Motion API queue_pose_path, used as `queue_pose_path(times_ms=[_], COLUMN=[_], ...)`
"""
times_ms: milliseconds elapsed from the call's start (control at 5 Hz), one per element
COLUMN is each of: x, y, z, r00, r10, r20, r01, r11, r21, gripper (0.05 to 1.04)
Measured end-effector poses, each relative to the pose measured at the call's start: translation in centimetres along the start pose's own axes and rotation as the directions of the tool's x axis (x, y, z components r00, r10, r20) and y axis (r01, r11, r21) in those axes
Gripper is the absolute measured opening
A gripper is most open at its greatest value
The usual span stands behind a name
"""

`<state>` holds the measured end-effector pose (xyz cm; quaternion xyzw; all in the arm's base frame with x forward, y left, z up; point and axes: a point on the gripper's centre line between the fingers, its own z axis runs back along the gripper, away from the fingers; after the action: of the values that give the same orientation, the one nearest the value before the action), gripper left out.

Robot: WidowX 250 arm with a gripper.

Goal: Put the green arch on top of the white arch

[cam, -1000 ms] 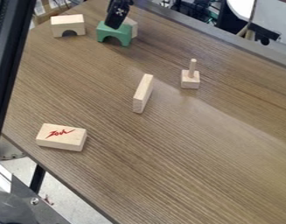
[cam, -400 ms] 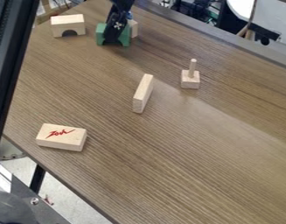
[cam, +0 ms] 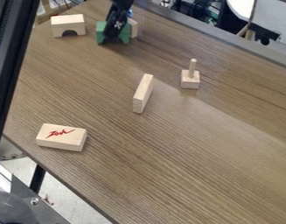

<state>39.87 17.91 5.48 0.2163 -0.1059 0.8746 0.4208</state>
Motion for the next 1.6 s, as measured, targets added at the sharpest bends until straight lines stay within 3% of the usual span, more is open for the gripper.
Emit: queue_pose_path(times_ms=[200, 400, 1000, 1600], x=[1.5, 3.7, 7.2, 8.9], y=[-1.9, -2.9, -3.1, -3.0], z=[2.7, 3.8, 2.7, 0.8], r00=[0.996, 0.987, 0.964, 0.957], r10=[0.084, 0.159, 0.262, 0.281], r20=[-0.018, -0.022, 0.04, 0.074], r01=[-0.086, -0.161, -0.259, -0.285], r11=[0.993, 0.982, 0.964, 0.957], r21=[-0.078, -0.101, -0.064, 0.049], gripper=[0.587, 0.587, 0.587, 0.587])
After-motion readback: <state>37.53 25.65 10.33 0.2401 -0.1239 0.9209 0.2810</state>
